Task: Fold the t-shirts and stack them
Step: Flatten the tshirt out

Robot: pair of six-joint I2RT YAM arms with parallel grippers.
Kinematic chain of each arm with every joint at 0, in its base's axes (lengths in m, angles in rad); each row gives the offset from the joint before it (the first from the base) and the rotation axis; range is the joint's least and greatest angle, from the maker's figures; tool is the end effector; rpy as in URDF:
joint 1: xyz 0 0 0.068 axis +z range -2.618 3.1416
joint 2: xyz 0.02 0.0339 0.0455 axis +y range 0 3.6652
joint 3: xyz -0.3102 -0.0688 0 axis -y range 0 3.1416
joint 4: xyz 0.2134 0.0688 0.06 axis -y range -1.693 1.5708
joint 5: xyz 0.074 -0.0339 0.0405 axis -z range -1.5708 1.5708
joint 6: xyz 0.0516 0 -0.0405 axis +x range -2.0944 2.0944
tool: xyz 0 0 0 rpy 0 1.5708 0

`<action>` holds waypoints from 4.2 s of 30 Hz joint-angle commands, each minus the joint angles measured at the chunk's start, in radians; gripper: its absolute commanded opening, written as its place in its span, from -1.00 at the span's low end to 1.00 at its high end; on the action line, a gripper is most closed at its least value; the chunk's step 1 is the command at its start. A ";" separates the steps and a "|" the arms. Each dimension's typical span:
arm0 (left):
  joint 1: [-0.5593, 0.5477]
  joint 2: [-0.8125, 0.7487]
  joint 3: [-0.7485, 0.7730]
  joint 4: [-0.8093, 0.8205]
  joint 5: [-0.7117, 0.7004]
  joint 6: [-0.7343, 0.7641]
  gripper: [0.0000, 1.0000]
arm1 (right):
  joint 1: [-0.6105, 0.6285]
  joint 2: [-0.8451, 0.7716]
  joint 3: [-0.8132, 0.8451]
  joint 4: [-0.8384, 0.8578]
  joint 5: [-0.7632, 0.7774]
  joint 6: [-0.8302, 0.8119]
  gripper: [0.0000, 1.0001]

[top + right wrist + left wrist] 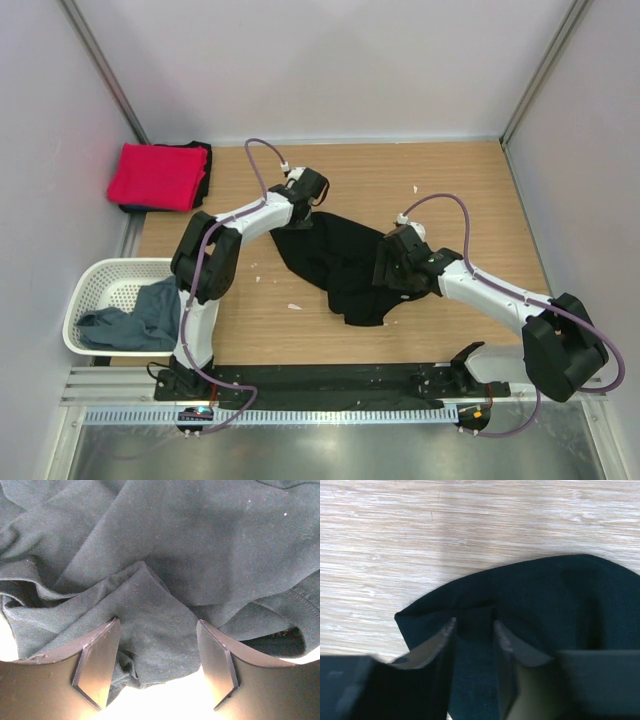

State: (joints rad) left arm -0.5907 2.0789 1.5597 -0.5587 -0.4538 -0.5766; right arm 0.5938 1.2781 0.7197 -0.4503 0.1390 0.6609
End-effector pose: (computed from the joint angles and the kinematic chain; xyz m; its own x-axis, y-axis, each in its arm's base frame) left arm 0.3805 -0.2279 0.2247 -0.7924 -0.0586 -0.6072 -0.1237 0.9901 0.0658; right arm 0.1780 0.1115 0.2425 -0.8562 0.1555 -0.4927 0.0413 0.9712 0.2346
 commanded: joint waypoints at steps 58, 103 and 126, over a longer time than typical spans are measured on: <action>-0.003 -0.789 -0.816 -0.187 -0.105 -0.473 -0.99 | 0.004 -0.034 -0.060 0.088 -0.064 0.028 0.05; 0.071 -0.990 0.227 -0.193 -0.367 0.190 -0.99 | -0.002 -0.141 1.394 -0.264 0.481 -0.584 -0.97; 0.081 -0.904 -0.512 -0.342 -0.180 -0.284 -1.00 | -0.003 -0.795 0.008 -0.645 -0.289 0.134 -0.98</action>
State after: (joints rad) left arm -0.5163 1.1442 1.0588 -0.9146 -0.6079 -0.7696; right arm 0.5930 0.4904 0.7425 -1.0767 -0.0341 0.6941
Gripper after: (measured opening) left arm 0.008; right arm 0.031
